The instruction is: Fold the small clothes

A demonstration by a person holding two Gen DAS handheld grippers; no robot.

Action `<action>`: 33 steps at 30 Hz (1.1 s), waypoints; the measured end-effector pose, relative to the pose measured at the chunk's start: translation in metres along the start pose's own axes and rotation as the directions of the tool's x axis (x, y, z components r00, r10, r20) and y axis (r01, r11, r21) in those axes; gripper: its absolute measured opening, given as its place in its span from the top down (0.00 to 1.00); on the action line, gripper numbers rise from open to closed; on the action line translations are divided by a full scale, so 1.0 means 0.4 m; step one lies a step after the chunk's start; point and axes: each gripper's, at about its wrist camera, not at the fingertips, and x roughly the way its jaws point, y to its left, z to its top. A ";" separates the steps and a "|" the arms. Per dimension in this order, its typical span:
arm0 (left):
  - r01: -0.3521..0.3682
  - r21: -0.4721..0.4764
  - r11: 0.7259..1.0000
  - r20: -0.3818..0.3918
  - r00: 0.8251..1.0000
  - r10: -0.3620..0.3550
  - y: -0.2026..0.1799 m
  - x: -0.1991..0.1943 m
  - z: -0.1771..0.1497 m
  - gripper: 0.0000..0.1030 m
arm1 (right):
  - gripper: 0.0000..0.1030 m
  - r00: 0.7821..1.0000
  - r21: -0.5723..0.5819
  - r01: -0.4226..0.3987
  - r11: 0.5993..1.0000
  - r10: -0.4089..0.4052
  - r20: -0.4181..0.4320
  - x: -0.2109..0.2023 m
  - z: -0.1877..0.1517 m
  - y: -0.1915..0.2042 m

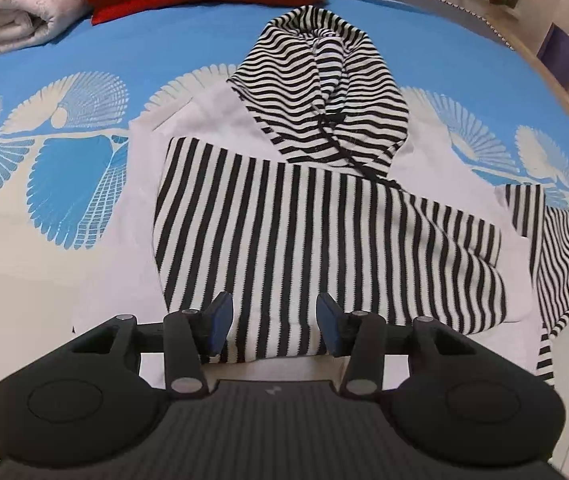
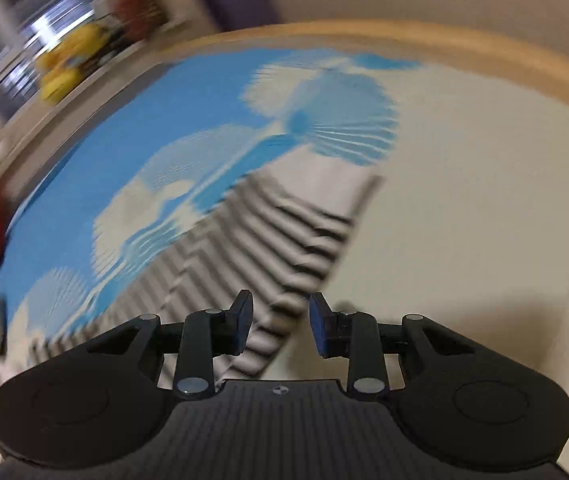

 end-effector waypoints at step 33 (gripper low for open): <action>-0.003 -0.067 0.998 0.019 1.000 0.004 0.101 -0.039 0.002 0.51 | 0.97 0.896 -0.289 0.225 0.931 -0.080 0.437 -0.095 -0.050 0.341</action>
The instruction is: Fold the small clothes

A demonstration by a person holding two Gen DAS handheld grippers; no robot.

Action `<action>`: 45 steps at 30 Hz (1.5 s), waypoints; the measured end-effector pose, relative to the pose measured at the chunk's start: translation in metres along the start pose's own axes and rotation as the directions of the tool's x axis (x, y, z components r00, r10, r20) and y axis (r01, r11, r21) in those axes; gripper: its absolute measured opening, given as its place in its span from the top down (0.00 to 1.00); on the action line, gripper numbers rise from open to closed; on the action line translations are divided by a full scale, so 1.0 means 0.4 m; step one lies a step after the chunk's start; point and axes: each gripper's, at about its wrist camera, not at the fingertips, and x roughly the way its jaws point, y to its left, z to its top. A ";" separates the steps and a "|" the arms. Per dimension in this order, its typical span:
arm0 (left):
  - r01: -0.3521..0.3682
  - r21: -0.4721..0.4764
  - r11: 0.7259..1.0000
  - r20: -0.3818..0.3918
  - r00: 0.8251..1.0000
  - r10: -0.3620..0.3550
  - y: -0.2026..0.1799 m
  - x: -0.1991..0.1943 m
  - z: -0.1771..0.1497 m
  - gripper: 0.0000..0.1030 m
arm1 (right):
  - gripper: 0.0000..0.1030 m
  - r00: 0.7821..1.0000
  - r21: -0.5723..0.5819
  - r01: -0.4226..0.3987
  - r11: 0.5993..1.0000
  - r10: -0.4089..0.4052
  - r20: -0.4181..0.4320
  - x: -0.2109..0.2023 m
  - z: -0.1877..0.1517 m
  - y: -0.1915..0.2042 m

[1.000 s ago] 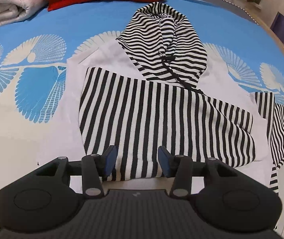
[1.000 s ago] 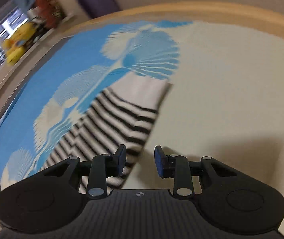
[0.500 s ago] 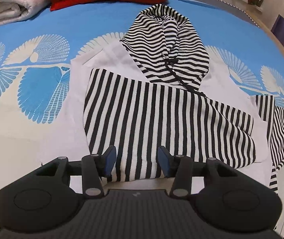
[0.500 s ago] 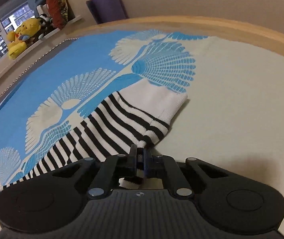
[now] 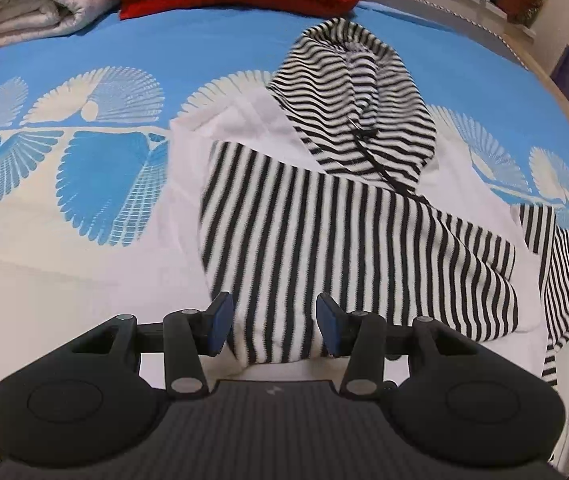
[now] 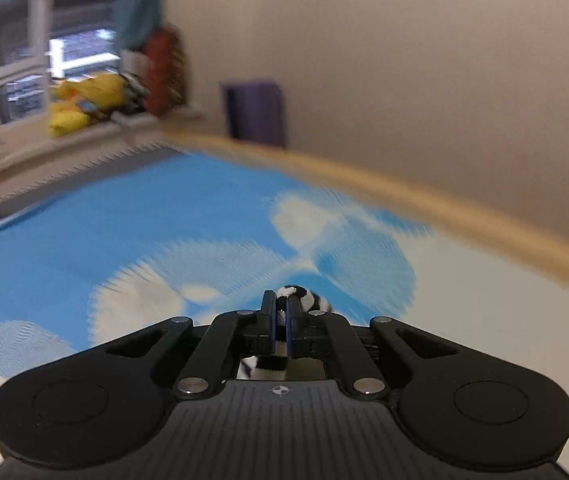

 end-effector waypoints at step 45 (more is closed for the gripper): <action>-0.007 -0.246 0.969 -0.074 0.997 -0.011 0.244 0.186 0.002 0.42 | 0.53 0.741 0.069 -0.464 0.883 0.429 -0.516 -0.222 -0.049 0.306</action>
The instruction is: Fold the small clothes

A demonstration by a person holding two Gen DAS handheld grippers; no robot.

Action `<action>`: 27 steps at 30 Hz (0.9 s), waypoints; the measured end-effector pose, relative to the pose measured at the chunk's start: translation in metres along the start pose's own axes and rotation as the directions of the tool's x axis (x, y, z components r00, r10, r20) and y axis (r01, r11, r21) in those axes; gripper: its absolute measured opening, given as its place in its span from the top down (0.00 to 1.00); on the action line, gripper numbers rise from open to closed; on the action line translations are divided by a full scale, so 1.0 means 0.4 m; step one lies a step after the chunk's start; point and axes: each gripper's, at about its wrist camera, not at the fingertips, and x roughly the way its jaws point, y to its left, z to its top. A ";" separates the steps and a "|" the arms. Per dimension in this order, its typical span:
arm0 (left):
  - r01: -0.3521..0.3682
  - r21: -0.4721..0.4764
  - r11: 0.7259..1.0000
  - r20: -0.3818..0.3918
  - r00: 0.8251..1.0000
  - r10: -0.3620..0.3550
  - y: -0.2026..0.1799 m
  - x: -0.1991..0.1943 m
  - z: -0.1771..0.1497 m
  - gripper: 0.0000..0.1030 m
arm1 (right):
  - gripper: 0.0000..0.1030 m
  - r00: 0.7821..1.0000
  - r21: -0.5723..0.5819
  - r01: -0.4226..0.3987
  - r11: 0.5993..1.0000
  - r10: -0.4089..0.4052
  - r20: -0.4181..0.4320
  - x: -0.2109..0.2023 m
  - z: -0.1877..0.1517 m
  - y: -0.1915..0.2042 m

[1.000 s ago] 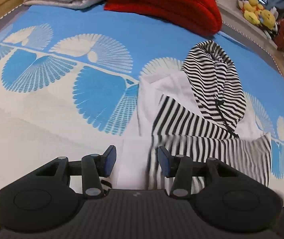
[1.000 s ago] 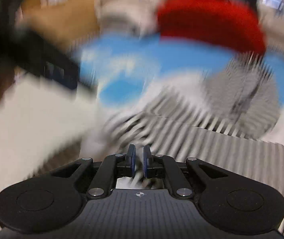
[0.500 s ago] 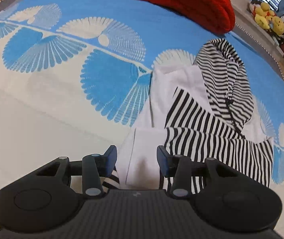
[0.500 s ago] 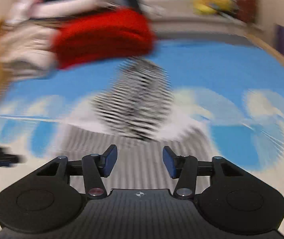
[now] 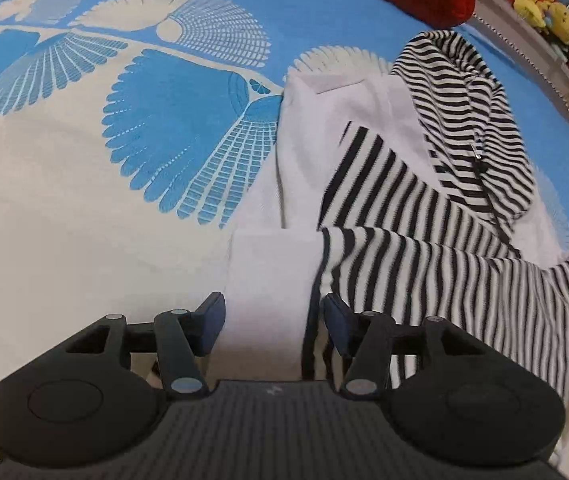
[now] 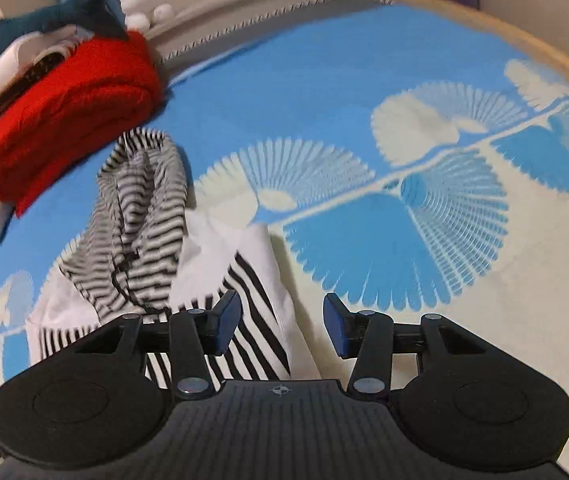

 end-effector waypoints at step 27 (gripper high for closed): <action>-0.002 0.112 0.994 0.148 0.989 -0.015 -0.052 -0.091 0.028 0.80 | 0.69 0.994 -0.061 0.101 0.993 -0.099 0.039 0.131 0.005 -0.013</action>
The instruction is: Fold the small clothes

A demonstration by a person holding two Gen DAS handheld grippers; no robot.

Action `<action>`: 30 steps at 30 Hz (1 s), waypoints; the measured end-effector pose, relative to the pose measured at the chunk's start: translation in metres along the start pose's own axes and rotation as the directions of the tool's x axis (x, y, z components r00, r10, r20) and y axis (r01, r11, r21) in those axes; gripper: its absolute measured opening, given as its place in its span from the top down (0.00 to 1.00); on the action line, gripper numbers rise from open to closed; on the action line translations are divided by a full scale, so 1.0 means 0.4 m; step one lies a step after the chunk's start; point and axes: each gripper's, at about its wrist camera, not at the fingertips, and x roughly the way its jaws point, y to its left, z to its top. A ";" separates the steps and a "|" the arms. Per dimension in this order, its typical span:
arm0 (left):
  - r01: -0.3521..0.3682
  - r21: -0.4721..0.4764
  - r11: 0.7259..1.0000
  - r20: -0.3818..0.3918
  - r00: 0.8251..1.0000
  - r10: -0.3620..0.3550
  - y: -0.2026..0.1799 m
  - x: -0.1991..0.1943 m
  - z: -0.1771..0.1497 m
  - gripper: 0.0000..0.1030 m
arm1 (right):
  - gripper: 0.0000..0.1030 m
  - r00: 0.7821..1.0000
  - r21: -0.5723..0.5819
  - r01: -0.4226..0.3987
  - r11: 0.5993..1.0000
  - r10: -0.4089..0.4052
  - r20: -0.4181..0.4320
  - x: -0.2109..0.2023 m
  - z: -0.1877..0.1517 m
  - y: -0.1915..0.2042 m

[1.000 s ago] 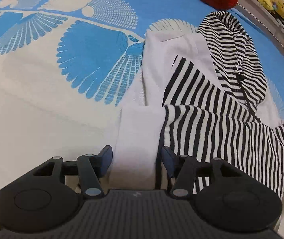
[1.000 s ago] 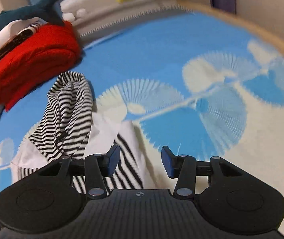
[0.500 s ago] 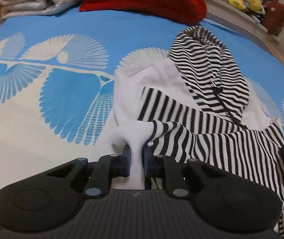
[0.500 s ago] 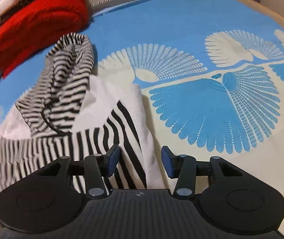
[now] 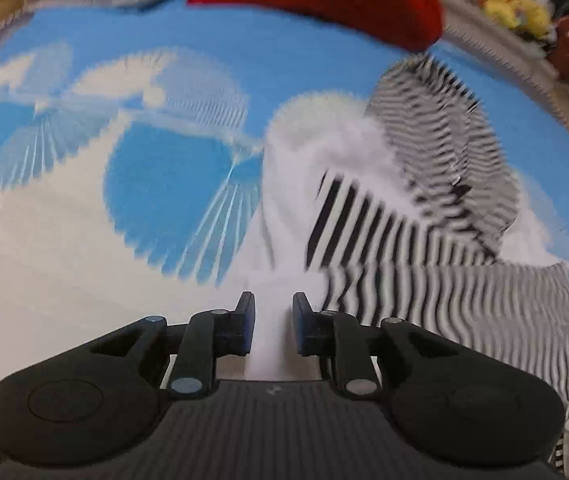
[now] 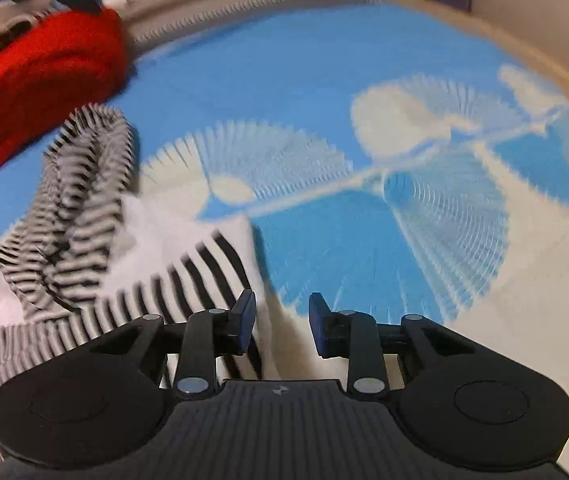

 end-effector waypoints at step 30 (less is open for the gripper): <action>-0.003 0.147 0.989 0.160 0.987 -0.021 -0.106 -0.239 -0.029 0.23 | 0.42 0.987 -0.309 -0.102 0.946 0.135 0.088 -0.398 -0.071 0.146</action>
